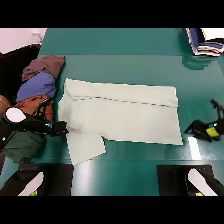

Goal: Fold the shirts.

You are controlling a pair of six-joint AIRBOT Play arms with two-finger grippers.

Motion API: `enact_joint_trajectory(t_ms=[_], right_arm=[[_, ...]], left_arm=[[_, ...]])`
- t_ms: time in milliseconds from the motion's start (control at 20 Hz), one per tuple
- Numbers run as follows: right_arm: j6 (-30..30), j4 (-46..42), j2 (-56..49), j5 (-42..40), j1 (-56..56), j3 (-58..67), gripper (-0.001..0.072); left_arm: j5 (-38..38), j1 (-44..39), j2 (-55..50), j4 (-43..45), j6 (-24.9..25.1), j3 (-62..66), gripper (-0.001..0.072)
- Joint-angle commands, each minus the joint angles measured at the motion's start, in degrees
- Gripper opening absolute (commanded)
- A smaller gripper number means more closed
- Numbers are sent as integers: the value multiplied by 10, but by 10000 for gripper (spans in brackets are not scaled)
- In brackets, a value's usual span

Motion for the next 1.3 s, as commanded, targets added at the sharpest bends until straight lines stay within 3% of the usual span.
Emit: enact_joint_trajectory(t_ms=[0,100,250,400,550,650,850,1050,1250], right_arm=[[-20,53,-24,-40,-38,-87,485],[-22,74,-48,-68,-19,-91,479],[-22,71,-72,-70,33,-73,325],[-22,43,-71,-52,82,-47,19],[-21,-33,-13,16,104,-20,15],[-22,-68,53,53,103,-18,15],[-21,-78,153,80,82,-18,14],[-8,-68,127,44,104,25,14],[0,-59,2,-13,156,136,14]], left_arm=[[6,0,1,0,4,10,23],[12,0,1,12,4,10,23],[11,0,1,30,4,10,24],[-34,0,1,80,3,20,22],[-90,0,37,126,-4,43,21],[-129,0,106,117,-32,42,21],[-184,0,182,75,-38,59,21],[-100,0,114,74,-17,115,22],[24,0,-27,75,21,184,23]])
